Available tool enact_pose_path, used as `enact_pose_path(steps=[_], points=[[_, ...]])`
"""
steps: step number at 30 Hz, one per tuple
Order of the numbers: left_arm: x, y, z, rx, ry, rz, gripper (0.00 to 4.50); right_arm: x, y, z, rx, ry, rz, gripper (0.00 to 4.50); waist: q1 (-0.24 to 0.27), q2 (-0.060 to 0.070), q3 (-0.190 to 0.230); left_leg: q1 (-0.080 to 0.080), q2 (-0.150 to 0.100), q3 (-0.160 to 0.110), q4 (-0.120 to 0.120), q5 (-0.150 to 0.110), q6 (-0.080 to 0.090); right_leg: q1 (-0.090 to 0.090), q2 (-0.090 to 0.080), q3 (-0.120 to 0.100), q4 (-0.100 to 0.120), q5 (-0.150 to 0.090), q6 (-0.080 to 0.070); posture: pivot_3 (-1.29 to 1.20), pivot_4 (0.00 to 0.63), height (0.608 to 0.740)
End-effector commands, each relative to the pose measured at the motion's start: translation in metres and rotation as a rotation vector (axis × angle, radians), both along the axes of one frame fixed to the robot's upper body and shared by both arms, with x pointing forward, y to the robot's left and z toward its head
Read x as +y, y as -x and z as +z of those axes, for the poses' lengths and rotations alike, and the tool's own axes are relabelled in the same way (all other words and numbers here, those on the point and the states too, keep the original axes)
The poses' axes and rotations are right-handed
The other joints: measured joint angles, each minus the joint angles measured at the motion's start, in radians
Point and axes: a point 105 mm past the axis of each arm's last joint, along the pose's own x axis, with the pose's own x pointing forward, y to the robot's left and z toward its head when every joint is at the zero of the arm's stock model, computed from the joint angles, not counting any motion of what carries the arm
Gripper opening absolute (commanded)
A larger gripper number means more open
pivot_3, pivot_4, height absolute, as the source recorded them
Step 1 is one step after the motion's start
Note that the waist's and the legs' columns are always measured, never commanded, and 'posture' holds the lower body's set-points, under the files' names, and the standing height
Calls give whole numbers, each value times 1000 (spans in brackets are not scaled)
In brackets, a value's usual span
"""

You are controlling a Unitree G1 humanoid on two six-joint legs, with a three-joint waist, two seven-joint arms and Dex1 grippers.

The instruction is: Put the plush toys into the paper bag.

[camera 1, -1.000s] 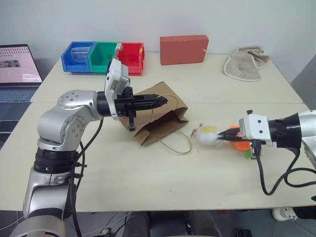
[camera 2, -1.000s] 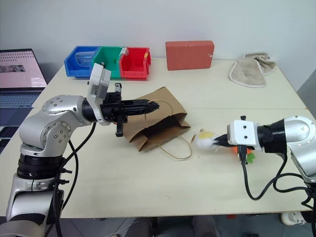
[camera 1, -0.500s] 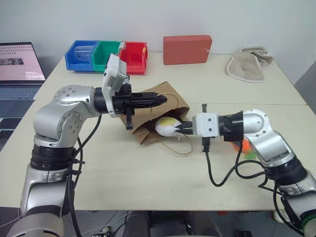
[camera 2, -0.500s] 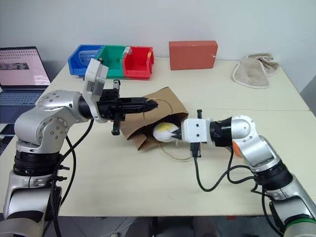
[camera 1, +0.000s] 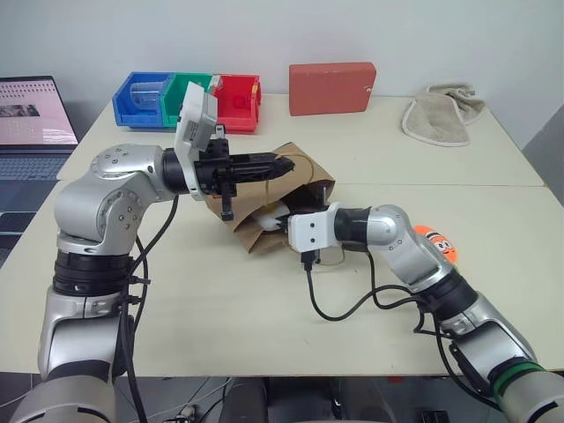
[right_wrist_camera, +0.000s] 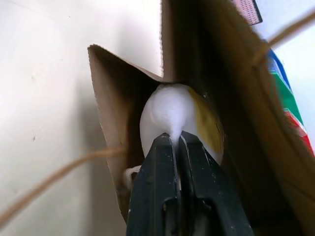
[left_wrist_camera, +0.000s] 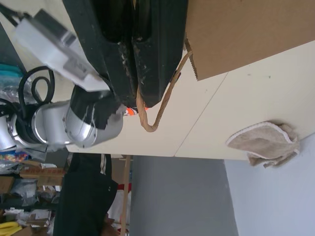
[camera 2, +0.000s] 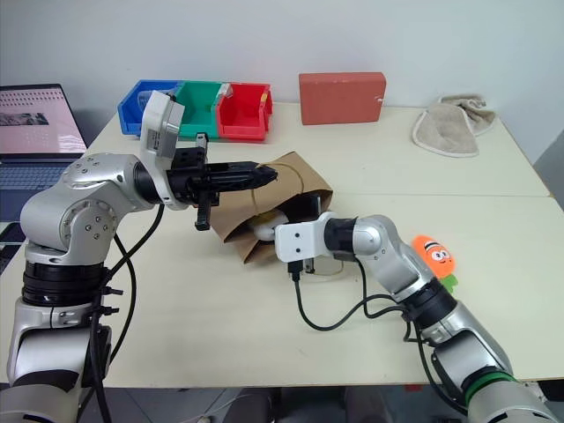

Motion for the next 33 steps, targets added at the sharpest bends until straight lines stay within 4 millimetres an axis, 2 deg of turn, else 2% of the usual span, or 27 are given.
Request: enact_pose_path(steps=[1, 4, 7, 12, 17, 18, 24, 27, 28, 30, 33], points=[[1, 4, 16, -37, 44, -19, 0, 6, -6, 13, -82, -23, -25, 41, 0, 0, 0, 0, 0, 0, 0, 0, 0, 0, 0, 0, 0, 0, 0, 0, 150, 740], [1, 4, 18, -27, 57, -20, 0, 7, -13, 16, -61, -90, -82, 41, -1, 0, 0, 0, 0, 0, 0, 0, 0, 0, 0, 0, 0, 0, 0, 0, 150, 740], [1, 4, 17, -24, 54, -18, 0, 9, -14, 17, -57, -108, -95, 690, -2, 0, 0, 0, 0, 0, 0, 0, 0, 0, 0, 0, 1, 0, 0, 0, 150, 740], [1, 2, 17, -23, 56, -14, 0, 11, -10, 17, -24, -124, -82, 2504, -1, 0, 0, 0, 0, -1, 0, 0, 0, 0, 0, 0, 0, 0, 0, 0, 150, 740], [1, 0, 13, -20, 53, -6, 0, 6, -4, 28, 7, -155, -80, 4370, -1, 0, 0, 0, 0, -1, 0, 0, 0, 0, 0, -1, 0, 0, 0, 0, 150, 740], [0, 0, 13, -19, 52, -7, 0, 2, -1, 29, 32, -153, -76, 4479, -1, 0, 0, 0, 0, -1, 0, 0, 0, 0, 0, -1, 0, 0, 0, 0, 150, 740], [-4, -1, 8, -16, 47, -16, 0, -31, 34, 44, 232, -158, 6, 4479, 4, 0, 0, 0, 0, -1, 0, 0, 0, 1, 0, -1, 0, 0, 0, 0, 150, 740], [-6, -1, 8, -16, 52, -21, 0, -47, 50, 45, 283, -103, 46, 4479, 4, 0, 0, 0, 0, -1, 0, 0, 0, 1, 0, -1, 0, 0, 0, 0, 150, 740], [-7, -1, 7, -16, 49, -25, 0, -57, 58, 44, 323, -79, 64, 4479, 4, 0, 0, 0, 0, -1, 0, 0, 0, 1, 0, -2, 0, 0, 0, 0, 150, 740], [-9, 0, 3, -14, 40, -35, 0, -85, 62, 44, 384, -56, 7, 4479, 6, 0, 0, 0, 0, -1, 0, 0, 0, 1, 0, -2, 0, 0, 0, 0, 150, 740], [-11, 3, 0, -13, 33, -44, 0, -142, 51, 34, 412, 47, -211, 4479, 14, 0, 0, 0, 0, -1, 0, 0, 0, 1, 0, -1, -1, -1, -1, 0, 150, 740]])
